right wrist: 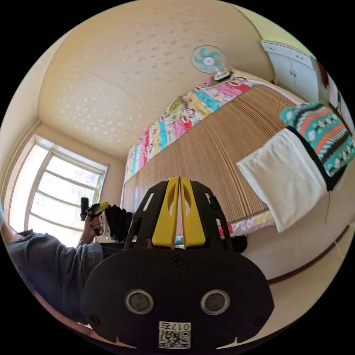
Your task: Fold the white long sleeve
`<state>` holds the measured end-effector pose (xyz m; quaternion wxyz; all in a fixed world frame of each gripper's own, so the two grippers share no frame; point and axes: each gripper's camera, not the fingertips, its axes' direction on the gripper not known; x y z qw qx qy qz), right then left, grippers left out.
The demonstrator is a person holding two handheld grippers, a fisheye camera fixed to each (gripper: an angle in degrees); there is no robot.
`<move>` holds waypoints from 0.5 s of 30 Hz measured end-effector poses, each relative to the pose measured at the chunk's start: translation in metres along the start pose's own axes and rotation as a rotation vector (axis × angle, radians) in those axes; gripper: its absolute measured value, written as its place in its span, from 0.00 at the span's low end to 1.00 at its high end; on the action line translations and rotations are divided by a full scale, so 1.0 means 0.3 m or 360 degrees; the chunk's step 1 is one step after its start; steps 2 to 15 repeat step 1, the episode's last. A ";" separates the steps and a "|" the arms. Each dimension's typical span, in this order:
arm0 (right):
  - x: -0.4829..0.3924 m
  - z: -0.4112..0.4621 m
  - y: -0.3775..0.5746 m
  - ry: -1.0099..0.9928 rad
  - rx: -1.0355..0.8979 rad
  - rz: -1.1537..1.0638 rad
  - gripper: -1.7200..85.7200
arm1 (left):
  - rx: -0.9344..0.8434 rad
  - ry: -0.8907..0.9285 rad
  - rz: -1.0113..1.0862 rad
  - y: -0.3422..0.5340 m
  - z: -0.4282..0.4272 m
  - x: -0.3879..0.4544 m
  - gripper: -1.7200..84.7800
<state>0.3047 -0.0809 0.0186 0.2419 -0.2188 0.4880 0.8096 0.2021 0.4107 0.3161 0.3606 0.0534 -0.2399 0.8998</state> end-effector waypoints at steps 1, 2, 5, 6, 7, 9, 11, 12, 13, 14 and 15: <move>0.086 -0.042 -0.043 0.0136 -0.0016 0.0134 0.02 | -0.0007 -0.0004 -0.0002 -0.005 0.036 0.001 0.08; 0.086 -0.042 -0.043 0.0136 -0.0016 0.0134 0.02 | -0.0007 -0.0004 -0.0002 -0.005 0.036 0.001 0.08; 0.086 -0.042 -0.043 0.0136 -0.0016 0.0134 0.02 | -0.0007 -0.0004 -0.0002 -0.005 0.036 0.001 0.08; 0.086 -0.042 -0.043 0.0136 -0.0016 0.0134 0.02 | -0.0007 -0.0004 -0.0002 -0.005 0.036 0.001 0.08; 0.086 -0.042 -0.043 0.0136 -0.0016 0.0134 0.02 | -0.0007 -0.0004 -0.0002 -0.005 0.036 0.001 0.08; 0.086 -0.042 -0.043 0.0136 -0.0016 0.0134 0.02 | -0.0007 -0.0004 -0.0002 -0.005 0.036 0.001 0.08; 0.086 -0.042 -0.043 0.0136 -0.0016 0.0134 0.02 | -0.0007 -0.0004 -0.0002 -0.005 0.036 0.001 0.08; 0.086 -0.042 -0.043 0.0136 -0.0016 0.0134 0.02 | -0.0007 -0.0004 -0.0002 -0.005 0.036 0.001 0.08; 0.086 -0.042 -0.043 0.0136 -0.0016 0.0134 0.02 | -0.0007 -0.0004 -0.0002 -0.005 0.036 0.001 0.08; 0.086 -0.042 -0.043 0.0136 -0.0016 0.0134 0.02 | -0.0007 -0.0004 -0.0002 -0.005 0.036 0.001 0.08; 0.086 -0.042 -0.043 0.0136 -0.0016 0.0134 0.02 | -0.0007 -0.0004 -0.0002 -0.005 0.036 0.001 0.08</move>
